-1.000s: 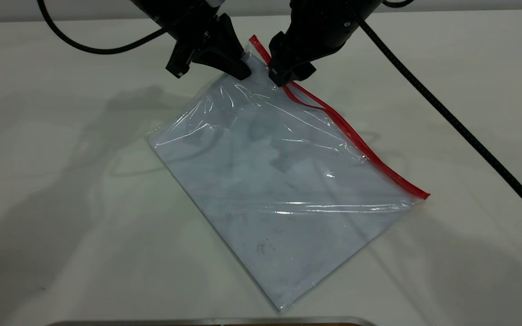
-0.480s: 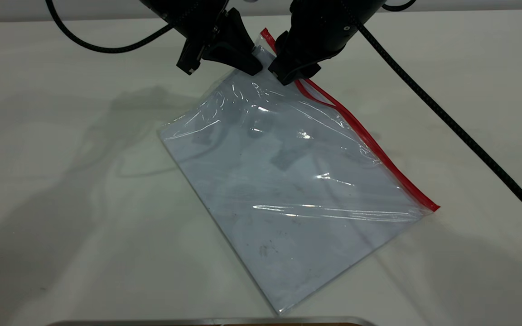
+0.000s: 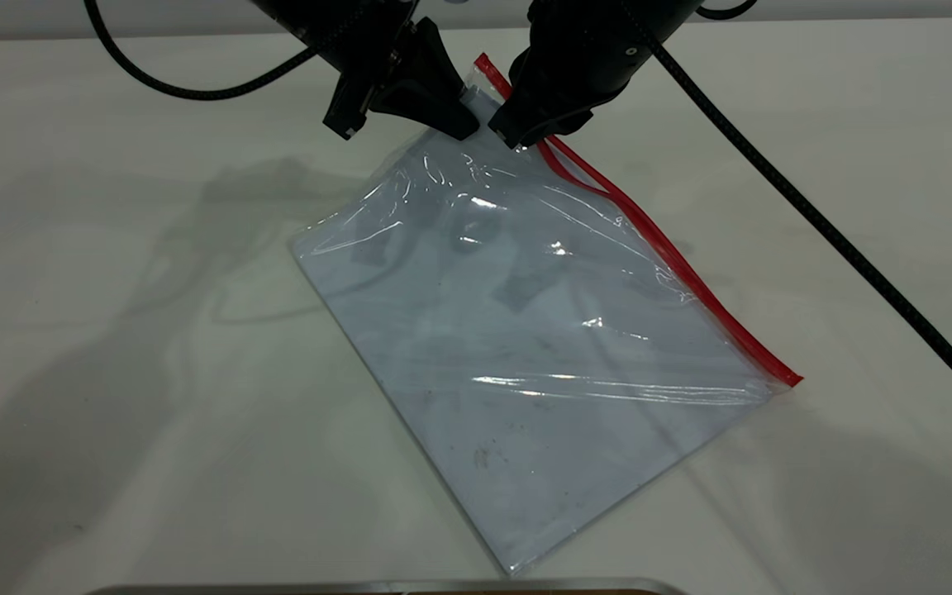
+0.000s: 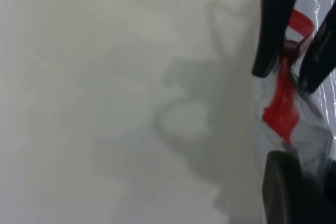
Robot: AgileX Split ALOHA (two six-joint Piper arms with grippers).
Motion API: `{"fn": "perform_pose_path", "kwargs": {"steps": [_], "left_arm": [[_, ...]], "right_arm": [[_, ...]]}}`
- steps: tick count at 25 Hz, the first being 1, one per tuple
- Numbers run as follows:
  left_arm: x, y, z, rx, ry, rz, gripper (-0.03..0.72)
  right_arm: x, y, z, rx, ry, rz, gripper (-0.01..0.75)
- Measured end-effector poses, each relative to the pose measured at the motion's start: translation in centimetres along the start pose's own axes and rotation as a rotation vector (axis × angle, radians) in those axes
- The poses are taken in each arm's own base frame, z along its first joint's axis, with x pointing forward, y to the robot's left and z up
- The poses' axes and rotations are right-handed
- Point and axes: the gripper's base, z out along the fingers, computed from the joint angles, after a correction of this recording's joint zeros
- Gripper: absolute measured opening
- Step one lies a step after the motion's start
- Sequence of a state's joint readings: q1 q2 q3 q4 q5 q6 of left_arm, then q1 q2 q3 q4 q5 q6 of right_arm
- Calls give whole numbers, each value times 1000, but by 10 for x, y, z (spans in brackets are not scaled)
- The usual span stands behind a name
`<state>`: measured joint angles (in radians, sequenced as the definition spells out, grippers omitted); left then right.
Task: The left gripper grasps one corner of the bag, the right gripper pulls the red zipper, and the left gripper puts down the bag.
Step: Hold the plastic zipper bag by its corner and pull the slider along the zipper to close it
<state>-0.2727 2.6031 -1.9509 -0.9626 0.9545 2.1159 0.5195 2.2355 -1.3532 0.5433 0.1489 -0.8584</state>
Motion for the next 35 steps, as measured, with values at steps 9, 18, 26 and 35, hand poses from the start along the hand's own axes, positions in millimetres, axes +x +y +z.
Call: {"fn": "perform_pose_path", "kwargs": {"steps": [9,18,26,35], "left_arm": [[0,0,0,-2,1,-1,53],[-1,-2,2,16,-4,-14,53],[-5,-2,4,18,-22,-37,53],[-10,5,-2,23,-29,-47,53]], "right_arm": [[1,2,0,-20,17,-17,34],[6,4,-1,-84,79,-46,34],[15,-11,-6,-116,127,-7,34],[19,-15,-7,-140,153,10,35]]}}
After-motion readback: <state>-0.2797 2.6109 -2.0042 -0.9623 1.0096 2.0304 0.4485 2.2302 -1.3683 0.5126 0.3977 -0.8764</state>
